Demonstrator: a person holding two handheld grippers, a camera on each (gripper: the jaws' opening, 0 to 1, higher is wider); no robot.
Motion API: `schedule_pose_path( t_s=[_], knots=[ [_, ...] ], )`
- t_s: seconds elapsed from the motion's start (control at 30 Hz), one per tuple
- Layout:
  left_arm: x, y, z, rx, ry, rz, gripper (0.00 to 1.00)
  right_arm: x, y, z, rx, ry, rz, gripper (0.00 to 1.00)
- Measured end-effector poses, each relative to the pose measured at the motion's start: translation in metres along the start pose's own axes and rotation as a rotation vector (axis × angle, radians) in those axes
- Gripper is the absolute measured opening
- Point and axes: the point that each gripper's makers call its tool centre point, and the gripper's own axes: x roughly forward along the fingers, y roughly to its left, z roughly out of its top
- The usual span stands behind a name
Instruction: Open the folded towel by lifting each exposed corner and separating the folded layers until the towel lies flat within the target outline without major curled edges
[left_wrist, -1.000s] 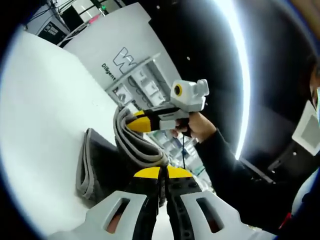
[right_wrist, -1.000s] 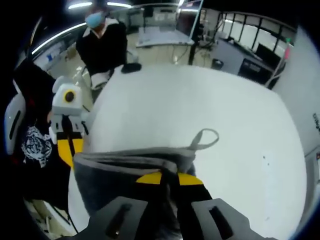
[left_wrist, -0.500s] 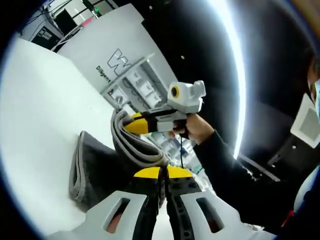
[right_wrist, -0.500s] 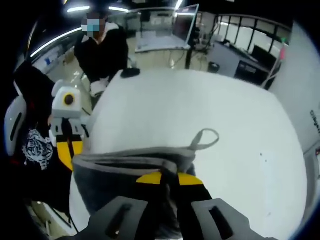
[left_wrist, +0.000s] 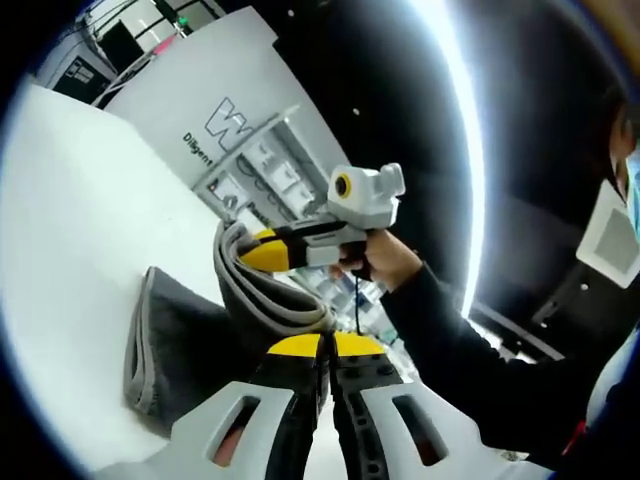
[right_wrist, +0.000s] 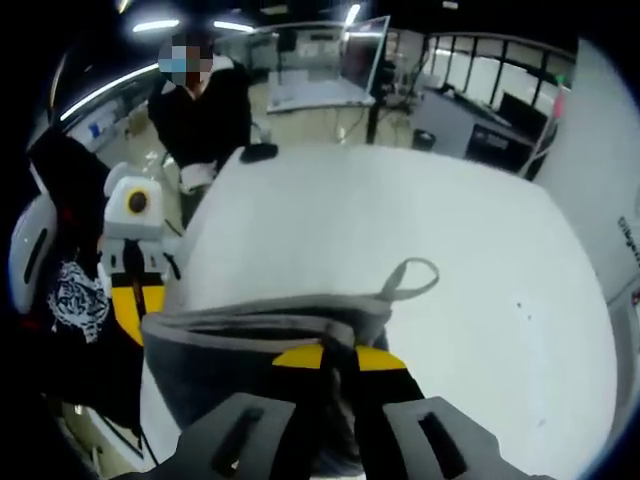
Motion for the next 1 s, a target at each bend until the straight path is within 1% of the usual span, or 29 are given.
schedule_pose_path(
  t_s=[0.63, 0.83, 1.0],
  knots=[
    [0.016, -0.016, -0.011, 0.003, 0.026, -0.038, 0.00, -0.014, 0.001, -0.015, 0.030, -0.037, -0.010, 0.05],
    [0.021, -0.020, -0.016, 0.010, 0.035, -0.050, 0.00, -0.019, -0.009, -0.019, 0.036, -0.038, -0.016, 0.05],
    [0.025, -0.024, -0.019, 0.011, 0.044, -0.061, 0.00, -0.024, -0.007, -0.025, 0.052, -0.048, -0.023, 0.05]
  ],
)
